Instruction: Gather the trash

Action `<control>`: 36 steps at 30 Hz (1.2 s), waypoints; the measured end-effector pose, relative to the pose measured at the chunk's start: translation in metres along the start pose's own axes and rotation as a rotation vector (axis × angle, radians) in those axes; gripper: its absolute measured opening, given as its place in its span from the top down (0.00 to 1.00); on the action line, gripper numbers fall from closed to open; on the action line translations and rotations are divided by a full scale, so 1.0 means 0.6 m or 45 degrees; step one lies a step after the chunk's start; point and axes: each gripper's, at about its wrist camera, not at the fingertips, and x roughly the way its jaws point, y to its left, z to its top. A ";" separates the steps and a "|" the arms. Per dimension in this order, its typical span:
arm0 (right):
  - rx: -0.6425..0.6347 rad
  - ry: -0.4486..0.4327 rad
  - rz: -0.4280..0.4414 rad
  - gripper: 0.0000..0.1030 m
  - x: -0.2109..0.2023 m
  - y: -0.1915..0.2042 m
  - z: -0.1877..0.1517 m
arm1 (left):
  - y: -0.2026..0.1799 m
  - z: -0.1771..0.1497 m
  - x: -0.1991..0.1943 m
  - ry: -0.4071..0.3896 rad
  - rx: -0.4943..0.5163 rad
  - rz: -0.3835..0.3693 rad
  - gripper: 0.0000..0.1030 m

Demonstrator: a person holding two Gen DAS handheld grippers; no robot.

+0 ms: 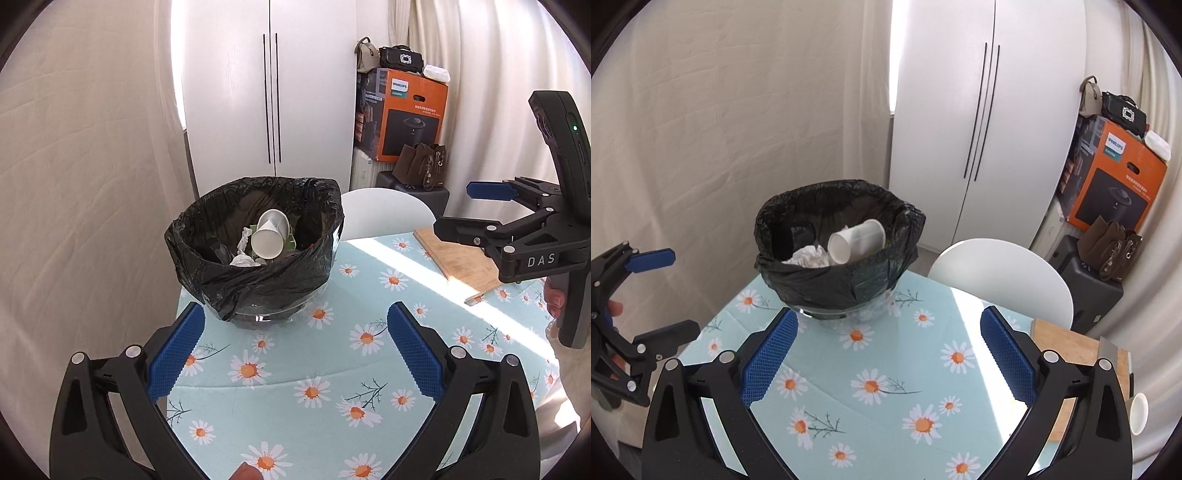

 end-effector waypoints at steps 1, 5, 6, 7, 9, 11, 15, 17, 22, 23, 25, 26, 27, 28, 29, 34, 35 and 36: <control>-0.005 -0.001 0.005 0.08 -0.007 0.000 -0.009 | -0.006 -0.006 -0.005 -0.008 -0.016 0.012 0.06; -0.007 -0.008 0.012 0.08 -0.036 -0.007 -0.040 | -0.014 -0.030 -0.018 0.001 -0.103 0.036 0.06; -0.008 -0.013 0.010 0.08 -0.043 -0.008 -0.047 | -0.014 -0.035 -0.020 0.007 -0.119 0.037 0.06; -0.006 -0.013 0.009 0.08 -0.048 -0.009 -0.053 | -0.013 -0.039 -0.022 0.008 -0.132 0.052 0.06; -0.009 -0.018 0.005 0.08 -0.060 -0.008 -0.064 | -0.012 -0.046 -0.028 0.013 -0.152 0.097 0.06; -0.025 -0.020 0.011 0.08 -0.071 -0.006 -0.075 | -0.011 -0.049 -0.036 0.007 -0.162 0.111 0.06; -0.032 -0.018 0.012 0.08 -0.085 -0.004 -0.088 | -0.017 -0.054 -0.050 -0.005 -0.153 0.135 0.06; -0.032 -0.024 0.019 0.08 -0.092 -0.006 -0.095 | -0.022 -0.056 -0.052 0.003 -0.131 0.139 0.06; 0.004 -0.035 0.026 0.08 -0.105 -0.015 -0.107 | -0.035 -0.059 -0.054 0.018 -0.111 0.088 0.06; 0.010 -0.035 0.028 0.08 -0.106 -0.017 -0.110 | -0.037 -0.059 -0.054 0.022 -0.109 0.079 0.06; 0.012 -0.038 0.018 0.08 -0.109 -0.020 -0.115 | -0.040 -0.062 -0.054 0.018 -0.103 0.083 0.06; 0.015 -0.038 0.014 0.08 -0.109 -0.021 -0.116 | -0.042 -0.063 -0.055 0.012 -0.096 0.086 0.06; 0.020 -0.037 0.014 0.08 -0.110 -0.023 -0.118 | -0.044 -0.063 -0.055 0.007 -0.090 0.088 0.06; 0.024 -0.035 0.013 0.08 -0.110 -0.024 -0.120 | -0.045 -0.064 -0.055 0.007 -0.088 0.091 0.06; 0.027 -0.035 0.007 0.08 -0.111 -0.025 -0.121 | -0.045 -0.064 -0.054 0.008 -0.089 0.090 0.06; 0.031 -0.030 -0.001 0.08 -0.116 -0.032 -0.128 | -0.051 -0.063 -0.051 0.010 -0.080 0.091 0.06; 0.032 -0.030 -0.006 0.08 -0.117 -0.033 -0.129 | -0.053 -0.063 -0.050 0.007 -0.079 0.098 0.06; 0.034 -0.030 -0.006 0.08 -0.118 -0.034 -0.130 | -0.055 -0.063 -0.050 0.005 -0.076 0.111 0.06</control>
